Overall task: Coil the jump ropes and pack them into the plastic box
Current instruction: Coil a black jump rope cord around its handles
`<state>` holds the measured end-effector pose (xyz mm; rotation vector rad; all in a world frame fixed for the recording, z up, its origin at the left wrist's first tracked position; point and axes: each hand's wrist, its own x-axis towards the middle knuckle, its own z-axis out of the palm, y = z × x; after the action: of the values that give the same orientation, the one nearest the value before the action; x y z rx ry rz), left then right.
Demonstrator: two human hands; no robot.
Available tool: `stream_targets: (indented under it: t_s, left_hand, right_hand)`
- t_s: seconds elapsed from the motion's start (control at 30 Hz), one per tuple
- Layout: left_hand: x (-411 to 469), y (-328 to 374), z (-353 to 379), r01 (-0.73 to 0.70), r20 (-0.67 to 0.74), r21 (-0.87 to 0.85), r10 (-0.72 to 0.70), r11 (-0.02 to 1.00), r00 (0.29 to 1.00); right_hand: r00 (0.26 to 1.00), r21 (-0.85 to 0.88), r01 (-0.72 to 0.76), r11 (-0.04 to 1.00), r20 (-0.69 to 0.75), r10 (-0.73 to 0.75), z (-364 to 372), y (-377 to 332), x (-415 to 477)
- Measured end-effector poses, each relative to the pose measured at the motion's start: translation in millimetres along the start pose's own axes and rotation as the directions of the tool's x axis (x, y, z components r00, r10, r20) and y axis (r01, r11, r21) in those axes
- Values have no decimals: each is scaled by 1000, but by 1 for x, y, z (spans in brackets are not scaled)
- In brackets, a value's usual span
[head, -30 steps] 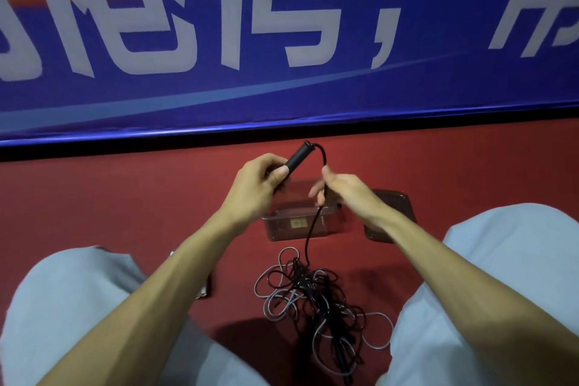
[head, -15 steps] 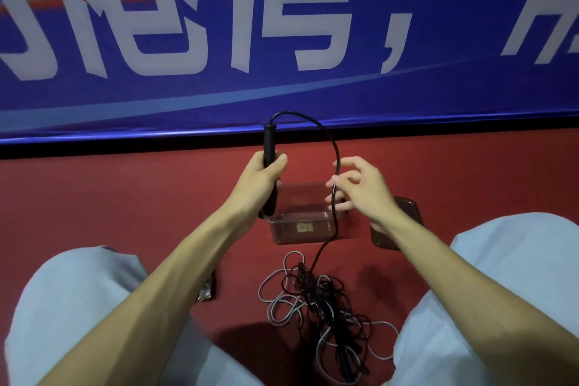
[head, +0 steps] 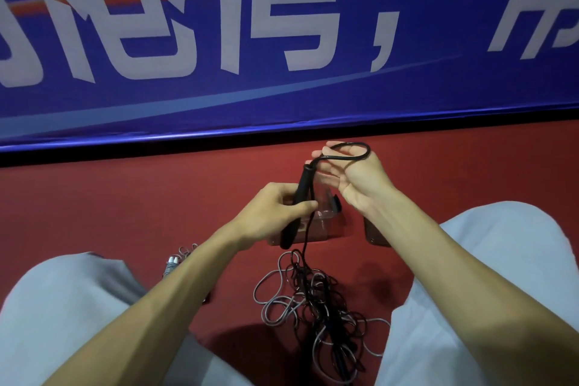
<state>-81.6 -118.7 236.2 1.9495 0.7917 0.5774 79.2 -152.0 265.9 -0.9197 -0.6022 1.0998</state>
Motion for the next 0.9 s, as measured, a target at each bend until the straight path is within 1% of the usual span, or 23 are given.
stream_targets:
  t_s: [0.07,0.17,0.23,0.3,0.37,0.43,0.47,0.53,0.63,0.73,0.77,0.8,0.87,0.9]
  left_hand:
    - [1,0,4,-16,-3,1,16,1000,1000]
    - [1,-2,5,-29,-47,-7,28,1000,999]
    - [0,1,4,-24,-112,-115,11,993,994]
    - [0,7,0,-22,-212,-310,-47,951,976]
    - [0,14,-7,-60,-309,-508,-117,859,944]
    - [0,21,-17,-119,-334,-697,-173,707,926]
    - [0,25,-22,-150,-334,-762,-184,630,924]
    - [1,28,-32,-201,-338,-838,-193,507,921]
    - [1,26,-43,-249,-338,-903,-221,350,915]
    - [1,24,-49,-274,-350,-916,-249,291,903]
    - [0,23,-50,-280,-354,-917,-257,284,899]
    - [0,23,-51,-284,-358,-917,-264,281,895]
    - [-1,22,-50,-286,-370,-910,-279,299,886]
    - [-1,21,-49,-286,-383,-900,-287,329,878]
  right_hand:
    - [1000,-44,8,999,-15,-9,0,1,-1]
    - [999,-87,21,996,-41,-24,0,4,1]
    - [998,-166,17,986,-53,-26,-3,8,4]
    - [999,-311,8,950,-46,-24,-6,13,4]
    - [1000,-445,-19,895,-6,18,-9,20,2]
    - [996,-566,-29,824,54,72,-9,28,-1]
    - [992,-624,-16,781,86,89,-9,32,-1]
    - [982,-708,41,705,158,101,-8,39,-3]
    - [946,-756,158,636,299,121,-8,43,-4]
    - [902,-740,166,652,381,203,-6,49,-6]
    - [905,-746,166,645,375,201,-5,52,-5]
    - [924,-759,163,630,342,173,-4,55,-5]
    - [972,-766,136,629,227,67,-2,56,-3]
    - [985,-757,121,642,172,18,-2,55,-2]
